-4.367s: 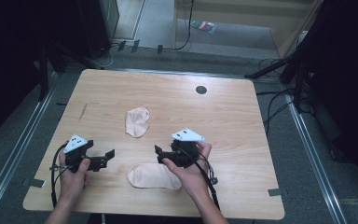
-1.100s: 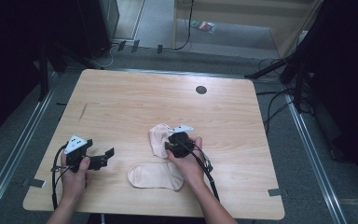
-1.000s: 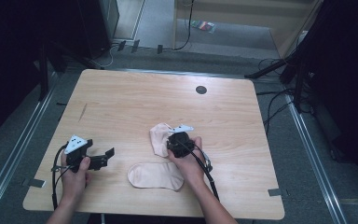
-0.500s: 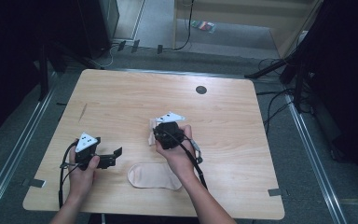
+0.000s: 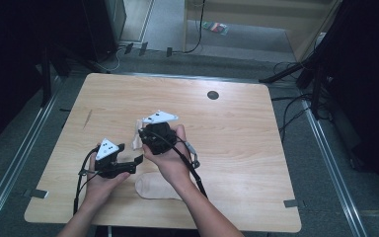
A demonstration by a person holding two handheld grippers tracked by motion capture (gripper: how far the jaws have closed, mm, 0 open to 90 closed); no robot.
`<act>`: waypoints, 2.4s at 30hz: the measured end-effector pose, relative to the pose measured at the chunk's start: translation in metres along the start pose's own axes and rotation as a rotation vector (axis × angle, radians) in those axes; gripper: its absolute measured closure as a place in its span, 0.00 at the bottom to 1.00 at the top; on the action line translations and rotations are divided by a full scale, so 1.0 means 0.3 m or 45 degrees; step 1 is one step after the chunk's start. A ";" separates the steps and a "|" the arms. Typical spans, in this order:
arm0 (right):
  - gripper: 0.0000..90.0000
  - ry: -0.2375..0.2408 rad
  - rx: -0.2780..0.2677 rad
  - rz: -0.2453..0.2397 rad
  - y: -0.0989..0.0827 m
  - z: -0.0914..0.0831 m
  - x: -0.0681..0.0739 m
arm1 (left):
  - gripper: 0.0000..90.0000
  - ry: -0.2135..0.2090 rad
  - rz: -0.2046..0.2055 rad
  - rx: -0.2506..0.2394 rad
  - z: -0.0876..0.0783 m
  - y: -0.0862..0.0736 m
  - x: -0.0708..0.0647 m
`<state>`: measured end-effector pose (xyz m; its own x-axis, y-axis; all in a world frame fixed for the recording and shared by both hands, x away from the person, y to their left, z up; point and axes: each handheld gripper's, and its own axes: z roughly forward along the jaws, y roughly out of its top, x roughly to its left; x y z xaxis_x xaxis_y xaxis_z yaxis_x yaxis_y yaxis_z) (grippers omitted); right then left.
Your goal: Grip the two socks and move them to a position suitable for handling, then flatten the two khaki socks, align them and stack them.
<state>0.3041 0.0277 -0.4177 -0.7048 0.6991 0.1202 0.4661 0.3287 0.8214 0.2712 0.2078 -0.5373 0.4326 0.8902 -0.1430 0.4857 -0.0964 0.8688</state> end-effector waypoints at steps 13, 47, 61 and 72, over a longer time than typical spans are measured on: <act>0.98 -0.094 0.067 0.042 -0.120 -0.017 -0.151 | 0.95 0.292 0.249 -0.039 -0.018 -0.014 -0.021; 0.72 -0.339 0.076 0.136 -0.347 -0.078 -0.471 | 0.61 0.037 -0.126 -0.053 0.008 0.004 0.058; 0.76 -0.224 0.144 0.175 -0.397 -0.009 -0.453 | 0.62 -0.032 -0.164 0.093 0.159 0.074 0.057; 0.77 -0.232 0.169 0.164 -0.406 0.019 -0.450 | 0.65 -0.015 -0.189 0.125 0.211 0.084 0.065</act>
<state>0.3455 -0.1030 -0.5371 -0.5328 0.8395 0.1066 0.6205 0.3018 0.7238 0.3399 0.1947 -0.5481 0.3593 0.8925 -0.2726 0.6167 -0.0078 0.7872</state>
